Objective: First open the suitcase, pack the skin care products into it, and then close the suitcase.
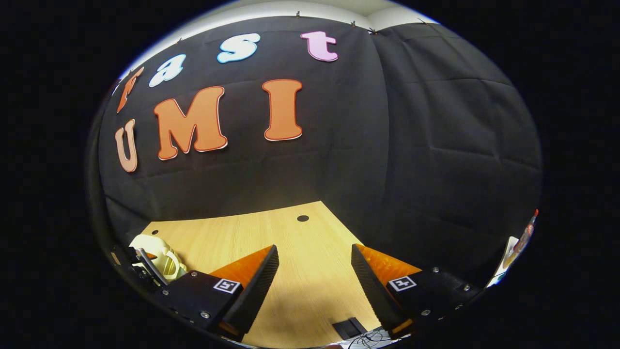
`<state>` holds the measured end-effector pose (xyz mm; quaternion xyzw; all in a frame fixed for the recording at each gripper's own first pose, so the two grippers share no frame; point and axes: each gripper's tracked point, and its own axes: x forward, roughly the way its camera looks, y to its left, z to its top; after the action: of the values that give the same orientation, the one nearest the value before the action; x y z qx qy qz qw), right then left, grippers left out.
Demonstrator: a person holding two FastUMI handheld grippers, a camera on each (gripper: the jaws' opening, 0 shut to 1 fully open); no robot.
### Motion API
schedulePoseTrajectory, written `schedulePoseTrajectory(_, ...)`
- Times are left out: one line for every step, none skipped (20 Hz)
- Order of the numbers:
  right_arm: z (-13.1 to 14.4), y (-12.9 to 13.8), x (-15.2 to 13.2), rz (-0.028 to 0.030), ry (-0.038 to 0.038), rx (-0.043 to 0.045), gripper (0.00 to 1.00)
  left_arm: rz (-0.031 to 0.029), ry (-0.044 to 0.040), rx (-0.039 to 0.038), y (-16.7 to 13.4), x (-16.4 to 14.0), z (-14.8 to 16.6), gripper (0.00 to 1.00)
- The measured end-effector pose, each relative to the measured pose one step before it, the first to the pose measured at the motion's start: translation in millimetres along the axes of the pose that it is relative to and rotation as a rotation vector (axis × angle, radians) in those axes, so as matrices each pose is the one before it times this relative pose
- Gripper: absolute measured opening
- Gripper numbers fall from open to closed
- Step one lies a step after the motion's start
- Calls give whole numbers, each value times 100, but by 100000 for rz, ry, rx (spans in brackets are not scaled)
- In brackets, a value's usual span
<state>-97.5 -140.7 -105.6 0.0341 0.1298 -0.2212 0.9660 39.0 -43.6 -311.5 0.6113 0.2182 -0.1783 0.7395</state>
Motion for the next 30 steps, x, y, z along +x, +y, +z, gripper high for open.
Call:
schedulePoseTrajectory(-99,-242,187,-269,434,-437,95,-1431,2893,693,-316,615,-497,98)
schedulePoseTrajectory(-22,-274,193,-407,262,-377,95,-1195,2888,313,-158,681,-435,98)
schedulePoseTrajectory(197,-221,102,2,-131,31,95,-97,2179,354,122,466,-199,98)
schedulePoseTrajectory(205,-146,150,101,-155,93,95,156,1079,813,188,455,-210,98)
schedulePoseTrajectory(97,-248,117,52,-13,-48,95,181,1455,667,51,290,-139,98)
schedulePoseTrajectory(57,-131,-24,-253,-145,-82,95,-530,2338,822,39,286,-371,98)
schedulePoseTrajectory(41,-225,115,-307,58,20,95,-634,2250,759,-44,146,-286,98)
schedulePoseTrajectory(112,-184,52,-155,-279,270,95,-297,564,1341,245,174,211,97)
schedulePoseTrajectory(152,-182,-10,-10,-240,308,95,-1214,1452,648,-140,388,-30,95)
schedulePoseTrajectory(105,-75,-12,95,-255,64,95,-2782,1175,-29,-528,267,292,89)
schedulePoseTrajectory(132,-94,60,-52,-189,-317,95,-2549,2272,425,-840,620,-458,68)
schedulePoseTrajectory(76,-135,65,-63,26,-463,95,-1461,1864,906,-766,-76,110,47)
schedulePoseTrajectory(115,-18,-106,130,-67,-197,95,-719,-408,1699,-275,-366,330,27)
schedulePoseTrajectory(220,80,-129,443,-394,454,95,-706,-1120,-2161,-125,145,198,22)
schedulePoseTrajectory(223,-23,13,546,-704,473,95,-1438,-537,-5791,-22,-144,34,16)
schedulePoseTrajectory(-111,-64,54,167,-250,-319,95,-1025,-355,-3197,644,-299,-132,11)
schedulePoseTrajectory(-108,98,20,93,42,-745,95,-780,-677,-3889,344,-464,184,11)
schedulePoseTrajectory(-28,417,87,853,103,-569,95,-1165,-1302,-5154,212,-350,210,11)
schedulePoseTrajectory(203,615,73,908,-407,163,95,-2305,-1168,-7083,102,-389,266,11)
schedulePoseTrajectory(329,938,65,1397,-326,441,95,-3569,-1399,-9394,132,-327,83,11)
schedulePoseTrajectory(146,924,83,1304,-218,481,95,-3882,-1657,-10049,231,-560,321,11)
schedulePoseTrajectory(255,757,37,1035,-530,676,95,-2831,-2977,-9843,177,-872,568,11)
schedulePoseTrajectory(326,1168,60,1675,-161,837,95,-2152,-2992,-8153,246,-1119,558,11)
schedulePoseTrajectory(129,1201,-21,2270,-138,682,95,-649,-2571,-5722,522,-973,711,11)
schedulePoseTrajectory(192,1305,-24,2285,-346,347,95,983,-2976,-2980,687,-295,0,11)
schedulePoseTrajectory(270,948,76,1281,-813,51,95,1257,-1924,-1141,568,-285,138,11)
schedulePoseTrajectory(277,1023,185,738,-812,-553,95,-679,-2183,-3600,373,-551,99,11)
schedulePoseTrajectory(130,953,168,599,-422,-975,95,-2407,-1800,-6762,194,-51,-6,11)
schedulePoseTrajectory(318,1088,77,1151,-1337,-573,95,-2372,-898,-7795,555,141,-302,11)
schedulePoseTrajectory(457,1127,-1,1378,-1047,32,95,-1970,-1619,-6555,733,-83,-50,11)
